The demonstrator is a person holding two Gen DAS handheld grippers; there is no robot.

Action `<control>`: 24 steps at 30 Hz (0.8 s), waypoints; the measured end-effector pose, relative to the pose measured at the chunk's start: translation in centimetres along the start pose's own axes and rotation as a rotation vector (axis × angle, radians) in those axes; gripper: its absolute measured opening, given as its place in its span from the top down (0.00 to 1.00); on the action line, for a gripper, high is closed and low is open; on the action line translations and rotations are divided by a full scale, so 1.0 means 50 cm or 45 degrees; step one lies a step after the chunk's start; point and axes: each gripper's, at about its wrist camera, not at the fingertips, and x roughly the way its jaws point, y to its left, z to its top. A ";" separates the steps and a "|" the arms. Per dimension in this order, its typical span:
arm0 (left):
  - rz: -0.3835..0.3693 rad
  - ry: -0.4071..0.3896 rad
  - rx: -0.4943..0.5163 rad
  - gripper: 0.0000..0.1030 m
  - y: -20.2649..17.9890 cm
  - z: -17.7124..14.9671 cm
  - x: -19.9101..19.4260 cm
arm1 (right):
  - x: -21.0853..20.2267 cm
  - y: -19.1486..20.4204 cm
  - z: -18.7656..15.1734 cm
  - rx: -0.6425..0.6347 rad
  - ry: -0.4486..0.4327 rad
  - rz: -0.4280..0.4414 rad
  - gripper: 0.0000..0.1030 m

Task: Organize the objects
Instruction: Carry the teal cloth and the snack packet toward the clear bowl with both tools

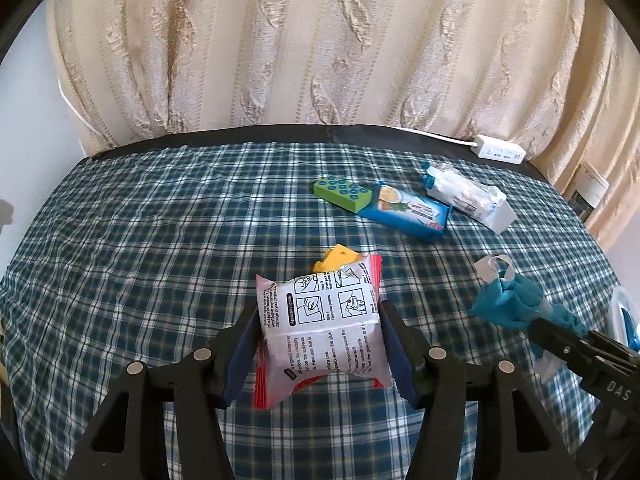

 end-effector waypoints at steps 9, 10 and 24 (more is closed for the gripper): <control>-0.073 -0.007 0.044 0.40 -0.024 -0.008 -0.003 | -0.049 -0.045 -0.025 0.081 -0.042 -0.033 0.53; -0.077 -0.006 0.049 0.40 -0.027 -0.009 -0.003 | -0.055 -0.051 -0.027 0.091 -0.047 -0.038 0.53; -0.072 0.014 0.137 0.40 -0.072 -0.030 0.013 | -0.164 -0.140 -0.054 0.235 -0.169 -0.108 0.53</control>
